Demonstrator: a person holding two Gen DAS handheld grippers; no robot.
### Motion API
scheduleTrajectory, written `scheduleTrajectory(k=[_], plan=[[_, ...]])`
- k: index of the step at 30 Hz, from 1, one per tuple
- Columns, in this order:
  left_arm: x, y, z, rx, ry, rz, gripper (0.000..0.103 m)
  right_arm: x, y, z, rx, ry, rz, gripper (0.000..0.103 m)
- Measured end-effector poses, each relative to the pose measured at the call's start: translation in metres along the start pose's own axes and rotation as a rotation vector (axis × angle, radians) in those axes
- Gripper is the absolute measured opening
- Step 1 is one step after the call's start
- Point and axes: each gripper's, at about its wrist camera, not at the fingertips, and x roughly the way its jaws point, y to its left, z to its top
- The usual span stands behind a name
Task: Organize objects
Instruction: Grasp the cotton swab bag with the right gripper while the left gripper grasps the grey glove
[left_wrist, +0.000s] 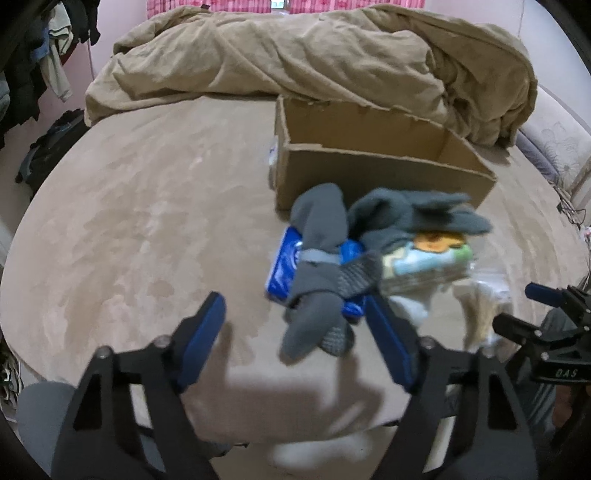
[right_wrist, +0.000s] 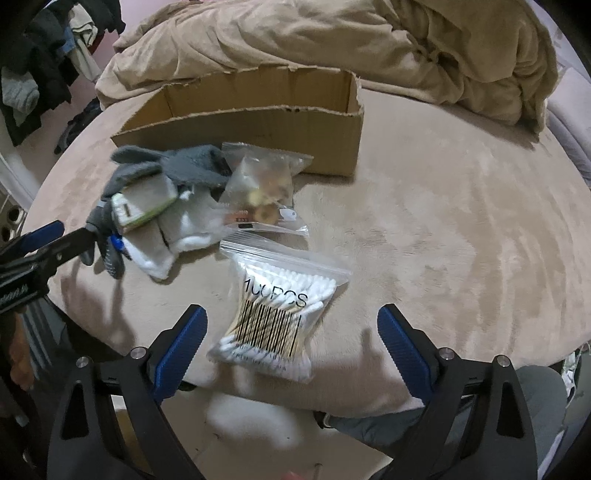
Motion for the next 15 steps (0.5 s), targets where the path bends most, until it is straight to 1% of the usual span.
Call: scheduleTrajectory(k=[3, 4, 6, 7, 8, 9, 10, 11, 12, 13, 15], plan=[[0.012, 0.0, 0.006, 0.03, 0.005, 0.009, 0.065, 0.012, 0.001, 0.003, -0.008, 0.011, -0.001, 0.089], [0.017, 0.0, 0.008, 0.042, 0.009, 0.008, 0.061, 0.016, 0.001, 0.004, -0.008, 0.017, 0.002, 0.088], [0.024, -0.001, 0.011, 0.05, 0.009, -0.004, 0.057, 0.022, 0.002, 0.005, -0.008, 0.023, 0.014, 0.087], [0.026, -0.001, 0.013, 0.053, 0.007, -0.004, 0.055, 0.025, 0.002, 0.004, -0.01, 0.025, 0.015, 0.084], [0.026, -0.002, 0.014, 0.056, 0.001, -0.004, 0.05, 0.027, 0.003, 0.004, -0.013, 0.03, 0.019, 0.081], [0.027, -0.003, 0.015, 0.056, -0.003, -0.006, 0.047, 0.03, 0.003, 0.004, -0.013, 0.038, 0.026, 0.073], [0.028, -0.003, 0.015, 0.055, -0.005, -0.011, 0.042, 0.03, 0.003, 0.004, -0.013, 0.044, 0.031, 0.066], [0.028, -0.004, 0.016, 0.053, -0.005, -0.017, 0.038, 0.032, 0.004, 0.004, -0.013, 0.049, 0.04, 0.064], [0.027, -0.004, 0.016, 0.053, -0.012, -0.017, 0.036, 0.033, 0.005, 0.003, -0.015, 0.051, 0.049, 0.06], [0.026, -0.005, 0.016, 0.059, -0.02, -0.018, 0.03, 0.032, 0.006, 0.003, -0.018, 0.05, 0.055, 0.054], [0.022, -0.006, 0.015, 0.057, -0.031, -0.03, 0.027, 0.032, 0.007, 0.002, -0.023, 0.045, 0.062, 0.05]])
